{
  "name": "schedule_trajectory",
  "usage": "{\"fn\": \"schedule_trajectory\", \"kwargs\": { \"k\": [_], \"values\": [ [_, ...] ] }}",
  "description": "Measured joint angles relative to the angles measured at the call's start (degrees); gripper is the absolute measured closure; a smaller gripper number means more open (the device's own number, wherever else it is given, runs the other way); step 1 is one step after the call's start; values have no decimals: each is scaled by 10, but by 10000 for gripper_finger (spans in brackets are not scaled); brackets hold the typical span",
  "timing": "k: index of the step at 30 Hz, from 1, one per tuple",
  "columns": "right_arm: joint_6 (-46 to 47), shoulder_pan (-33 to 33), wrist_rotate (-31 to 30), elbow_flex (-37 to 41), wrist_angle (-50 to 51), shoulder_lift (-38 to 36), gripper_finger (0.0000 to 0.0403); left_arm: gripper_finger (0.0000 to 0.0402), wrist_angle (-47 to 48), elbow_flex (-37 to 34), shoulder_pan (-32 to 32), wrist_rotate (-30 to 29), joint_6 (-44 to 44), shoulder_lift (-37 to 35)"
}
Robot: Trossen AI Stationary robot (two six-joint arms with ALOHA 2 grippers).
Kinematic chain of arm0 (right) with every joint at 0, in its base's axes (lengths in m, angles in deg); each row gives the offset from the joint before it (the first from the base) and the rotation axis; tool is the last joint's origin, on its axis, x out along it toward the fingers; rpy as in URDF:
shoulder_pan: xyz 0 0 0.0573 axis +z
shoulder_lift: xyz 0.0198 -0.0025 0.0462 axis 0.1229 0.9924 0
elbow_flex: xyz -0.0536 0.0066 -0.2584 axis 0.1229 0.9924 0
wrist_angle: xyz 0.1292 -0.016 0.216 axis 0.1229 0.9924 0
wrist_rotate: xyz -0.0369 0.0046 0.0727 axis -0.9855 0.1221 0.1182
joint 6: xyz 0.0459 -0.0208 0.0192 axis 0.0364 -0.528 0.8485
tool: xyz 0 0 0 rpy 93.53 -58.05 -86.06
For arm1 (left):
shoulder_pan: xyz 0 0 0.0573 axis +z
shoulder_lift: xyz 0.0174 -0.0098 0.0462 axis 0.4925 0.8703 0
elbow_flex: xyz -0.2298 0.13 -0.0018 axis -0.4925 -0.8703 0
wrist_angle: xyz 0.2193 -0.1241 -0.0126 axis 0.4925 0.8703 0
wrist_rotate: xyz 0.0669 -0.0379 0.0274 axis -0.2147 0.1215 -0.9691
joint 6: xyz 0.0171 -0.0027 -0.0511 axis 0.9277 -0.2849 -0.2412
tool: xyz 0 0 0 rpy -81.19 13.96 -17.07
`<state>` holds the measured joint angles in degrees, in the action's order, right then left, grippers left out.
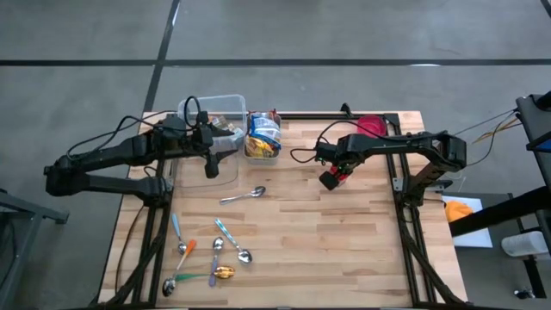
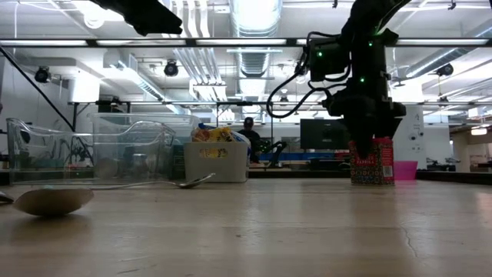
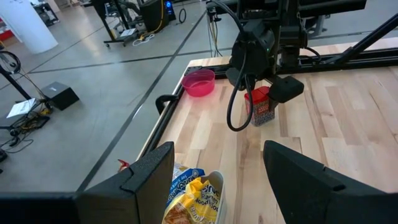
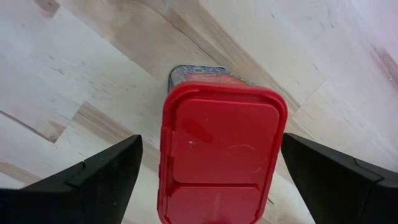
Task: Pick & Place Food Item
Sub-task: Put the red seasoning can into the white bin
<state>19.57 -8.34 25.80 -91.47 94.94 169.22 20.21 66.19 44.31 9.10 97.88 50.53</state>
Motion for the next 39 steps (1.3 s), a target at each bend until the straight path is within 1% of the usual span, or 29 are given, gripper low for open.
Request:
{"fn": "schedule_trajectory", "kwargs": {
  "k": [20,23,28,32,34,36,39],
  "values": [
    [0,0,-1,0,-3,0,27,153,0,0,0,0,-1,0],
    [0,0,-3,0,-4,0,52,153,0,0,0,0,-1,0],
    [-4,0,-9,-1,-5,0,123,153,0,0,0,0,-1,0],
    [-6,0,-9,-3,-8,0,169,153,0,0,0,0,0,0],
    [-9,0,-11,-3,-8,0,182,153,0,0,0,0,0,0],
    [-14,0,-11,-3,-8,0,188,153,0,0,0,0,0,0],
    [-16,0,-11,-3,-11,0,180,153,0,0,0,0,0,0]
  ]
}}
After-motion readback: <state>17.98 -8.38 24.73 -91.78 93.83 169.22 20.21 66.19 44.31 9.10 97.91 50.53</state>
